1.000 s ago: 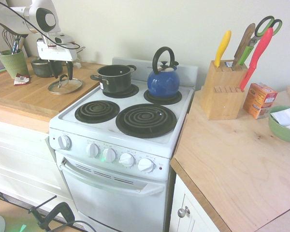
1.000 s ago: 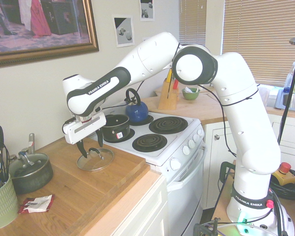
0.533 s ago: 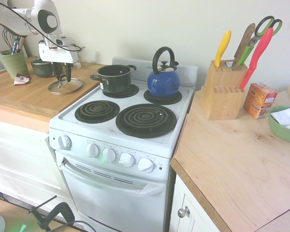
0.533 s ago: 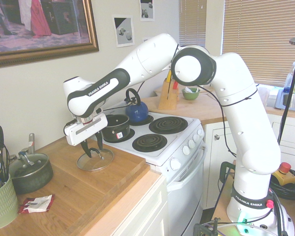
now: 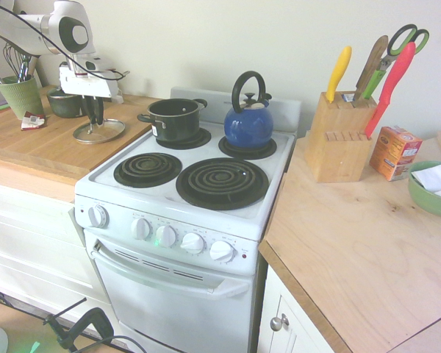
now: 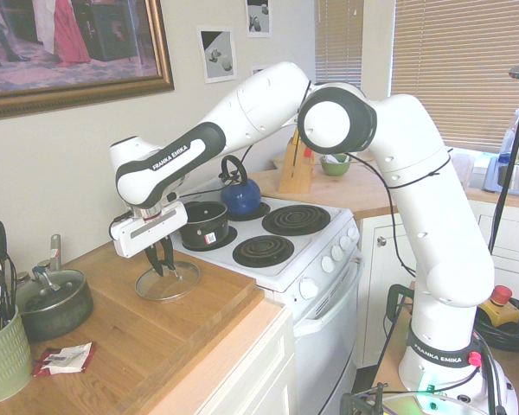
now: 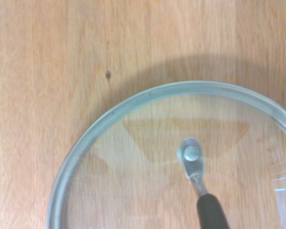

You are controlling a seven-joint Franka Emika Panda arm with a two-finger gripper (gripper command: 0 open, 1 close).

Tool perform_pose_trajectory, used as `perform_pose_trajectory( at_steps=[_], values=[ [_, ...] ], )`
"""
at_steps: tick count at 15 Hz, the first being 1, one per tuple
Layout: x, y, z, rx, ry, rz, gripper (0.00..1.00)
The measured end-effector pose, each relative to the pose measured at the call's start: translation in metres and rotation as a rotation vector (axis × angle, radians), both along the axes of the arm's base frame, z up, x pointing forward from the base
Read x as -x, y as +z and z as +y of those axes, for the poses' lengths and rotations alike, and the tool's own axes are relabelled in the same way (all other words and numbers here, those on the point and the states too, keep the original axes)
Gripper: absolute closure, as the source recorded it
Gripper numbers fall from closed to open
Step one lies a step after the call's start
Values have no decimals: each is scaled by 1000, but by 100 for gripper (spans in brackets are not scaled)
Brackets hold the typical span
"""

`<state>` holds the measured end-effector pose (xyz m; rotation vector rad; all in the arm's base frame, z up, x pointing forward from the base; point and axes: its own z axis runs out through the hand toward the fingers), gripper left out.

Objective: Cover the lid of the pot

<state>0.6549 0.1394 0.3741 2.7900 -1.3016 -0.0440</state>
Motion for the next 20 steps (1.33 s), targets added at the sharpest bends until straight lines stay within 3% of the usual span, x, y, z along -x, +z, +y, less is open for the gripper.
perform_pose_trajectory(
  at_steps=[7, 12, 20],
  values=[
    [-5, 6, -7, -24, -36, -29, 100],
    [2, 67, -24, -31, -71, -103, 100],
    [10, 144, -147, -39, -228, -167, 100]
  ],
)
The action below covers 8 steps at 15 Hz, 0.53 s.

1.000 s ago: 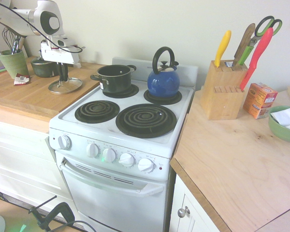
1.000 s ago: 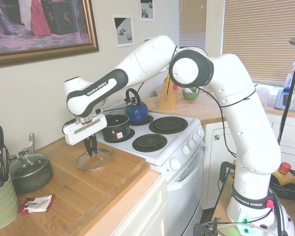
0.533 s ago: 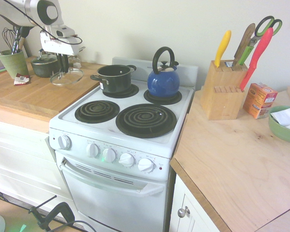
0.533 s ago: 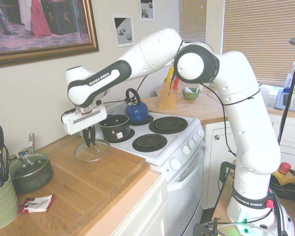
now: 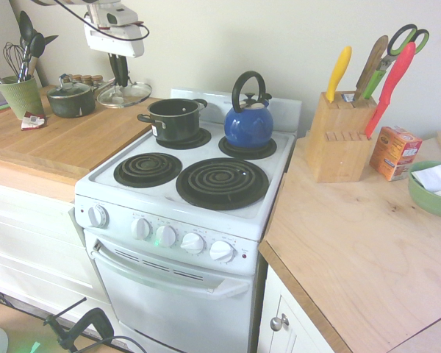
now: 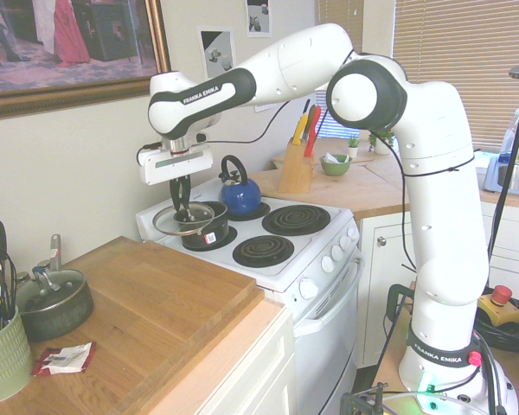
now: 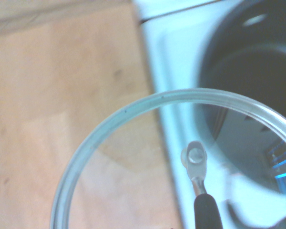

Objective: Cover the lid of the pot

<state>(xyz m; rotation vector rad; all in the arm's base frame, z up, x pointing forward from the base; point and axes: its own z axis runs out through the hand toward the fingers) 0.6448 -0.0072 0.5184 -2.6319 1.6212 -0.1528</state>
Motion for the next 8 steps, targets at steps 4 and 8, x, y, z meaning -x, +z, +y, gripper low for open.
perform_pose_trajectory(
  at_steps=[4, 8],
  values=[
    [-6, 14, -41, -8, -59, -5, 100],
    [-35, -5, -74, -18, -104, 7, 100]
  ],
)
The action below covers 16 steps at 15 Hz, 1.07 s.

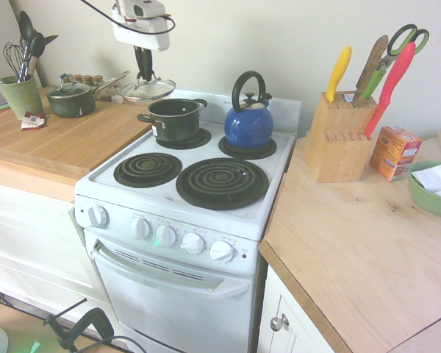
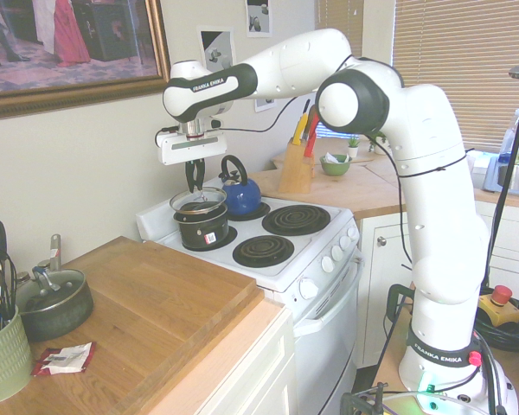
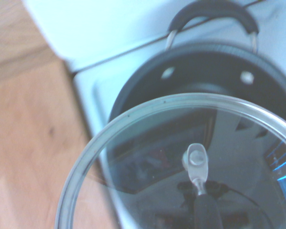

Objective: Cover the lid of the pot

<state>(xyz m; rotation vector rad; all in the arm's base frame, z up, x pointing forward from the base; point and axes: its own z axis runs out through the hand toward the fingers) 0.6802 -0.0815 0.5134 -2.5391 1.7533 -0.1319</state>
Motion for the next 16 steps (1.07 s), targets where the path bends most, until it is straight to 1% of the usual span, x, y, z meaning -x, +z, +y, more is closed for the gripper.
perform_pose_trajectory(
  at_steps=[3, 6, 14, 16],
  values=[
    [-23, -10, -9, -5, -5, 9, 100],
    [-37, -19, -14, -5, -11, 15, 100],
    [-46, -51, -31, -10, -22, 53, 100],
    [-47, -53, -32, -9, -22, 49, 100]
  ],
)
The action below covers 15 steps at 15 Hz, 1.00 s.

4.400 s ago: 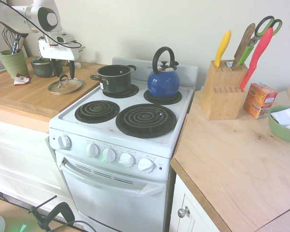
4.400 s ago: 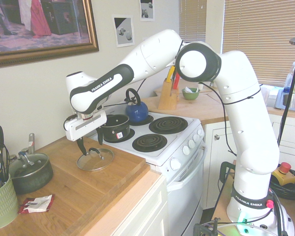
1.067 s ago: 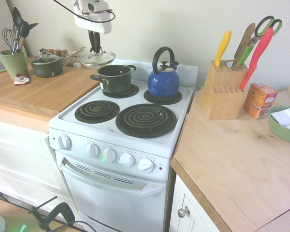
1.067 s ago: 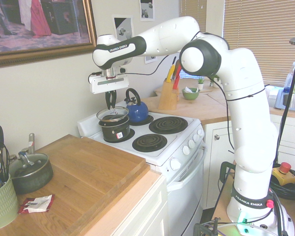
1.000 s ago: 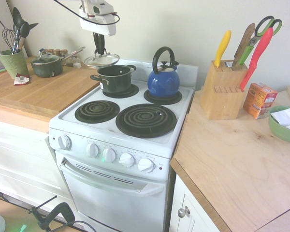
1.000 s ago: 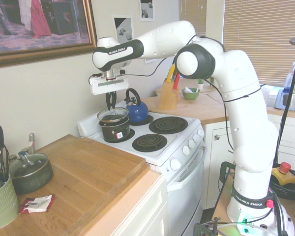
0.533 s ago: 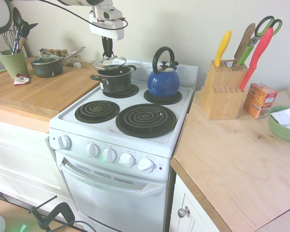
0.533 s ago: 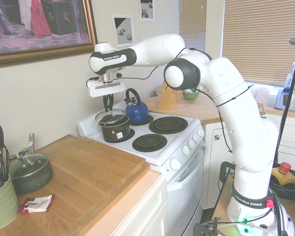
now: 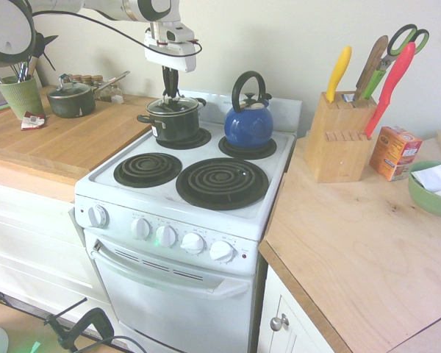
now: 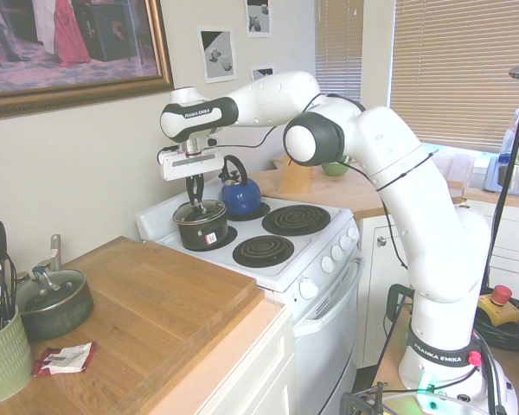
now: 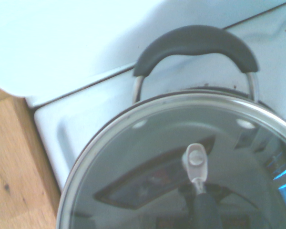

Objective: Cover the lid of the pot

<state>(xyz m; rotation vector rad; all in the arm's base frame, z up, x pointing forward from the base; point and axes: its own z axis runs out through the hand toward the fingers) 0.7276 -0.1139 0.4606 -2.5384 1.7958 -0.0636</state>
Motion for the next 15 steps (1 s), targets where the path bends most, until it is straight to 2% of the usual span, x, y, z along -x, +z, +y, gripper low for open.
perform_pose_trajectory(
  at_steps=[3, 4, 15],
  values=[
    [0, -1, -1, 0, -1, 1, 100],
    [0, -1, -1, 0, -1, 1, 0],
    [1, 2, 1, 1, 1, -7, 0]
  ],
)
